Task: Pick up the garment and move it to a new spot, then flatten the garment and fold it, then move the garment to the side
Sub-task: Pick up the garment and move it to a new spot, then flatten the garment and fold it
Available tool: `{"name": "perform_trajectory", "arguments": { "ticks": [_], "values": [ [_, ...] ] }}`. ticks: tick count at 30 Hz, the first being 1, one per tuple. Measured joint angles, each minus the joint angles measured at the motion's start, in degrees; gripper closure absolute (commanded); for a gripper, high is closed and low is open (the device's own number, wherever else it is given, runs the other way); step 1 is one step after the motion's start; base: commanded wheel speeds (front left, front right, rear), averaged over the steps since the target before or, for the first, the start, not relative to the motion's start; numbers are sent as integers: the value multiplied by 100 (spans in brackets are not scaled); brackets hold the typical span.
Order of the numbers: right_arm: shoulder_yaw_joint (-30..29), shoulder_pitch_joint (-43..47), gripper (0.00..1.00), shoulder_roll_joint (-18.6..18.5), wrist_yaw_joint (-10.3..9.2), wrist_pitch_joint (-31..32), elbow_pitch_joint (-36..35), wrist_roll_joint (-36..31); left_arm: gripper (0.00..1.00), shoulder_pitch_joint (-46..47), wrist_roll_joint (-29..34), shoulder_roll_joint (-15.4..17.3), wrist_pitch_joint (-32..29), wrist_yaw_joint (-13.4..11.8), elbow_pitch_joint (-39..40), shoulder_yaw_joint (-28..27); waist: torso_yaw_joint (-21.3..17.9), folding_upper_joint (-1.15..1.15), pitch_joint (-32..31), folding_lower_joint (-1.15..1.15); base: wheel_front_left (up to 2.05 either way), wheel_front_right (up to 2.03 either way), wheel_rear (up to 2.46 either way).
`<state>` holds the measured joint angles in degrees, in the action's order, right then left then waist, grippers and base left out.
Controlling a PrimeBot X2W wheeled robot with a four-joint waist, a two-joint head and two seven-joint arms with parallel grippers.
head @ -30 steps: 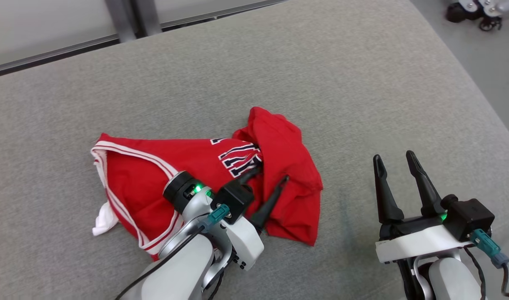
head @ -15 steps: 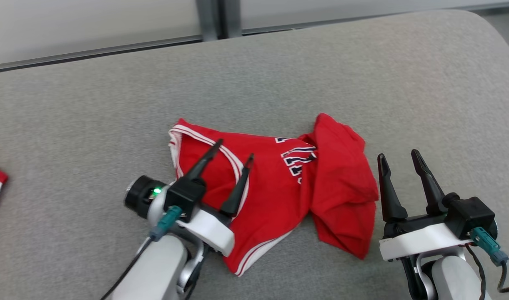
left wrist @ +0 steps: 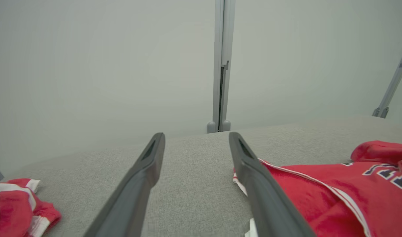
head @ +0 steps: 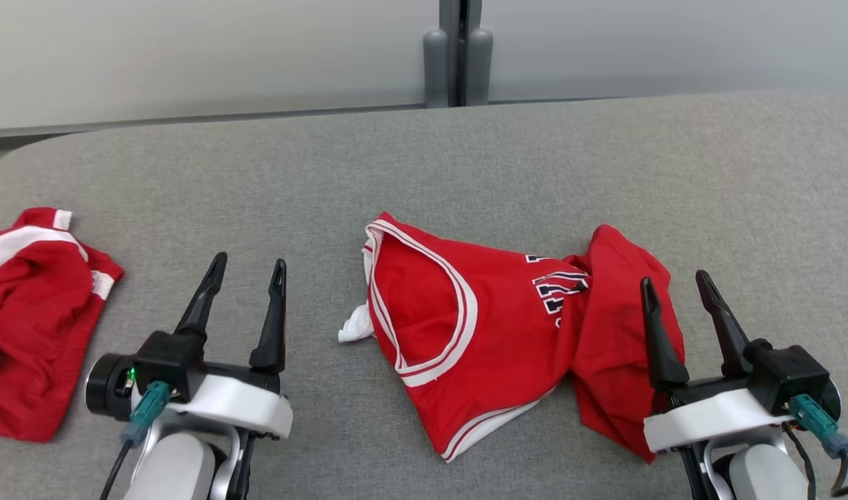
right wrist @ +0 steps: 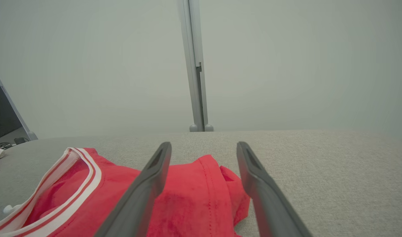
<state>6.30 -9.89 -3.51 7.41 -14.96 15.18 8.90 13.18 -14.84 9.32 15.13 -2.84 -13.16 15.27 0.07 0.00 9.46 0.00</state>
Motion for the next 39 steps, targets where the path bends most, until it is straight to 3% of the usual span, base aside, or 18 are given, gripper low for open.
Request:
{"name": "perform_trajectory", "arguments": {
  "ticks": [10, 25, 39],
  "values": [
    [22, 379, 0, -31, 0, 56, -53, 2, 0, -601, 22, -143, 0, 279, 52, -312, 73, 0, -400, 0, 0, 0, 0],
    [37, 1000, 0, -40, 0, 387, -323, 14, 0, -1224, 246, -227, 0, 223, -12, -603, 91, 0, -946, 0, 0, 0, 0],
    [20, 1084, 0, -37, 0, 488, -506, -25, 0, -1278, 367, -290, 0, 229, -32, -709, 66, 0, -957, 0, 0, 0, 0]
  ]
}}
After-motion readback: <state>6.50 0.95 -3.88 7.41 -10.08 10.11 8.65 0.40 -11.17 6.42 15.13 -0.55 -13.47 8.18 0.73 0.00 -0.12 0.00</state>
